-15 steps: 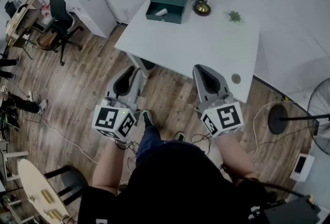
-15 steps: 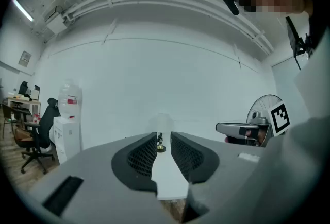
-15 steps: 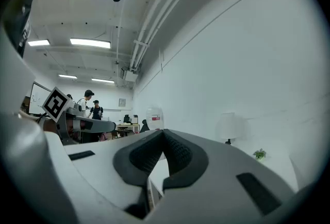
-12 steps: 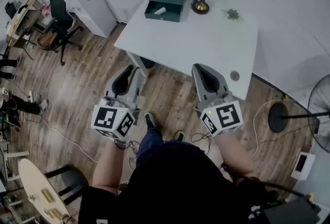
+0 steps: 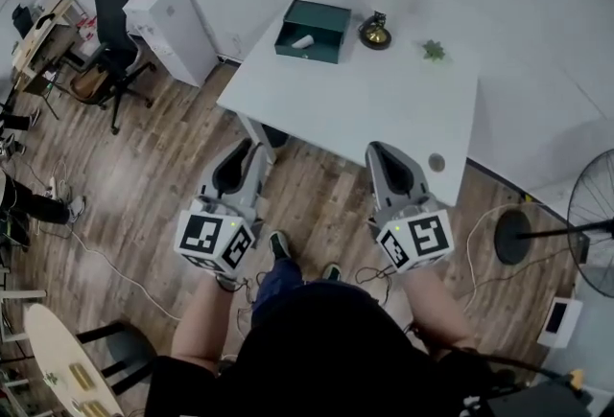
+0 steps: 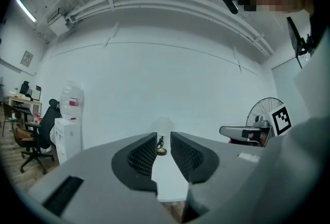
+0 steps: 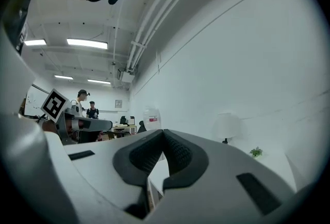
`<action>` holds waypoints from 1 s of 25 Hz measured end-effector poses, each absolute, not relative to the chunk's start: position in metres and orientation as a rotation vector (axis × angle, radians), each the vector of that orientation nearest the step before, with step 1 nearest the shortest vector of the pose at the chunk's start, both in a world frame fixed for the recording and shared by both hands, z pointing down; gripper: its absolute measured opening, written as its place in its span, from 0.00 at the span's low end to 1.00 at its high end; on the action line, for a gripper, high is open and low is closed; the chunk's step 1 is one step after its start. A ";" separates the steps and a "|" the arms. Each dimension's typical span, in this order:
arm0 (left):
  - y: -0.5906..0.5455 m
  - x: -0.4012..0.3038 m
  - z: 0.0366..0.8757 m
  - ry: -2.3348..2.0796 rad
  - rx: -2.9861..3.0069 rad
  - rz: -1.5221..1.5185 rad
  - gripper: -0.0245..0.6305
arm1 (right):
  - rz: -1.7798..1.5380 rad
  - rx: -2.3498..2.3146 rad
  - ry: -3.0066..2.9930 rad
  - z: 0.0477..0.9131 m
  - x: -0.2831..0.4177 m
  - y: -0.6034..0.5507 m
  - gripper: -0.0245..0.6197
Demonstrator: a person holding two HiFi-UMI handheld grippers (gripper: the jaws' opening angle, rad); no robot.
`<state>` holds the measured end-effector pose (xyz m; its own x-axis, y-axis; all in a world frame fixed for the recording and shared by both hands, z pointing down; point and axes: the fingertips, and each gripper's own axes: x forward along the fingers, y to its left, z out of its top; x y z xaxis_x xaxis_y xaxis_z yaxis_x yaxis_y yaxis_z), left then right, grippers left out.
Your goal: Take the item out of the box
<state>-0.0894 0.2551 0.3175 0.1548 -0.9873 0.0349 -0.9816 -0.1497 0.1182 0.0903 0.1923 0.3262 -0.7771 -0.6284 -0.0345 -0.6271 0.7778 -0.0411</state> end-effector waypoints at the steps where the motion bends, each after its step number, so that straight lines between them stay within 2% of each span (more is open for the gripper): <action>1: 0.253 -0.097 0.315 -1.984 2.296 -0.081 0.16 | -0.049 -1.052 2.908 0.326 0.088 0.189 0.05; 3: 0.245 -0.117 0.309 -2.028 2.293 -0.081 0.16 | -0.037 -1.100 2.895 0.323 0.083 0.179 0.06; 4: 0.241 -0.129 0.307 -2.049 2.290 -0.076 0.17 | -0.026 -1.123 2.892 0.322 0.078 0.173 0.10; 6: 0.231 -0.153 0.306 -2.072 2.282 -0.073 0.30 | -0.015 -1.163 2.886 0.323 0.068 0.160 0.20; 8: 0.221 -0.175 0.308 -2.070 2.273 -0.079 0.37 | -0.020 -1.209 2.876 0.325 0.058 0.148 0.25; 18: 0.170 -0.271 0.327 -1.944 2.318 -0.143 0.38 | 0.004 -1.396 2.841 0.322 -0.014 0.108 0.24; 25: 0.132 -0.294 0.349 -1.859 2.325 -0.127 0.38 | -0.030 -1.489 2.845 0.339 -0.030 0.083 0.23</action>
